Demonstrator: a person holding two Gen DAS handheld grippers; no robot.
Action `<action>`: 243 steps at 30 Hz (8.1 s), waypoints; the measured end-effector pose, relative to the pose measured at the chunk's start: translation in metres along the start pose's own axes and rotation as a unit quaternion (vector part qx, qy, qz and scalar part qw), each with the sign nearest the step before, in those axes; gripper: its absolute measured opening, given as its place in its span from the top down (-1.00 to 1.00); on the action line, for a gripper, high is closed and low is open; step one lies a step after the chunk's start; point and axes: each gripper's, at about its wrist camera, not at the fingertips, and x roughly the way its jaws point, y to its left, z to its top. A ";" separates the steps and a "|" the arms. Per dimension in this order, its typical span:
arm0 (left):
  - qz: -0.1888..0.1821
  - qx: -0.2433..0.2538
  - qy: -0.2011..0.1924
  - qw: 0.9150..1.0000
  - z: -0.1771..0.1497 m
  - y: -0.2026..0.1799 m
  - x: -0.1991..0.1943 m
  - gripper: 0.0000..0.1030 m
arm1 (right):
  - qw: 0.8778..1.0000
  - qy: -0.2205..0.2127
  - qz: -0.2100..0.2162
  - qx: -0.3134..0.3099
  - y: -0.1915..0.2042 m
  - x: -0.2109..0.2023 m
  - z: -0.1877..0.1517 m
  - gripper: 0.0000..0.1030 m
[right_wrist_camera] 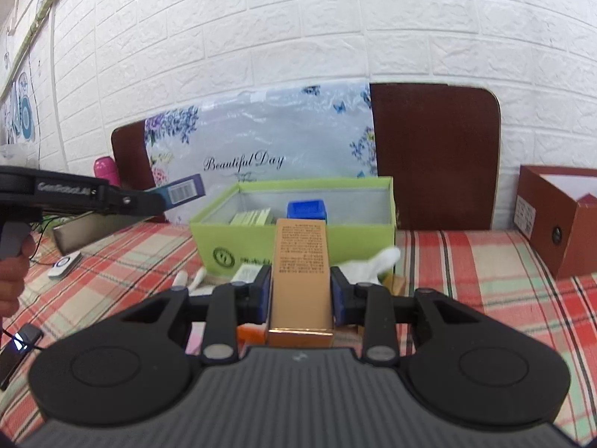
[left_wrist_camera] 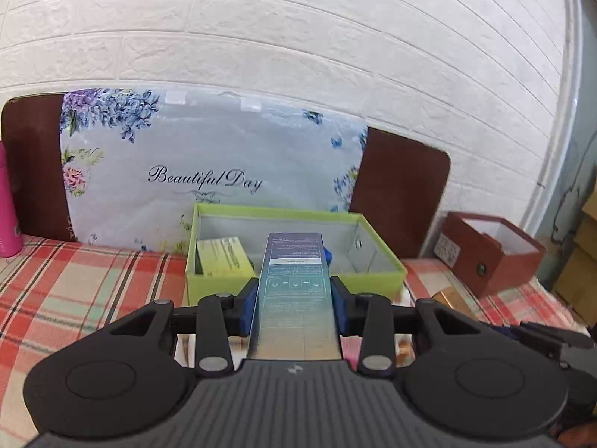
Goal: Organize objects
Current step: 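Carry the teal box and gold box into the lime-green box and release, then move both tools back toward the remaining objects, then grasp the white-pink glove with the left tool while the right tool grasps the blue medicine box, then carry the glove and blue box into the lime-green box and release, then move both tools back toward the remaining objects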
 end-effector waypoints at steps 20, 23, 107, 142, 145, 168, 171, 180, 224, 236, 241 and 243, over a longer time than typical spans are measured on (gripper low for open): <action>0.074 -0.010 0.018 0.997 0.058 0.021 0.144 0.20 | 0.997 -0.003 -0.059 -0.048 -0.042 0.173 0.063 0.40; 0.103 -0.001 0.010 0.995 0.049 0.022 0.152 -0.52 | 0.996 0.027 -0.041 -0.070 -0.041 0.192 0.056 0.05; 0.042 -0.017 0.146 0.988 -0.112 0.040 0.031 0.90 | 0.991 0.130 -0.009 -0.006 0.033 -0.024 -0.115 -0.30; 0.013 0.030 0.164 0.986 -0.139 0.010 0.003 0.27 | 0.988 0.146 0.007 -0.038 0.035 -0.001 -0.113 -0.12; 0.019 0.031 0.160 0.986 -0.139 0.008 0.001 0.49 | 0.989 0.146 0.007 -0.036 0.035 -0.001 -0.112 -0.11; -0.042 0.026 0.058 0.997 -0.025 0.000 0.002 0.90 | 0.998 0.050 0.019 -0.035 0.016 0.002 -0.022 -0.09; -0.054 0.018 0.048 0.997 -0.005 -0.001 0.015 0.90 | 0.998 0.034 0.002 -0.048 0.010 0.012 -0.003 -0.09; -0.026 0.008 0.025 0.999 0.054 0.008 0.083 0.90 | 0.999 0.011 -0.024 -0.048 -0.017 0.069 0.050 -0.09; 0.042 -0.040 0.091 0.994 -0.065 -0.012 -0.001 -0.59 | 0.999 -0.024 -0.041 0.001 -0.025 -0.003 -0.015 -1.00; 0.079 -0.037 0.148 0.985 -0.115 -0.014 0.001 -0.59 | 0.998 0.049 -0.014 0.023 -0.005 -0.009 -0.086 -1.00; 0.116 -0.019 0.159 0.980 -0.119 -0.011 0.009 -0.59 | 0.996 0.082 -0.022 0.015 0.000 0.003 -0.097 -0.93; 0.117 -0.023 0.164 0.979 -0.119 -0.009 0.012 -0.59 | 0.996 0.087 -0.022 0.013 0.000 0.006 -0.098 -0.90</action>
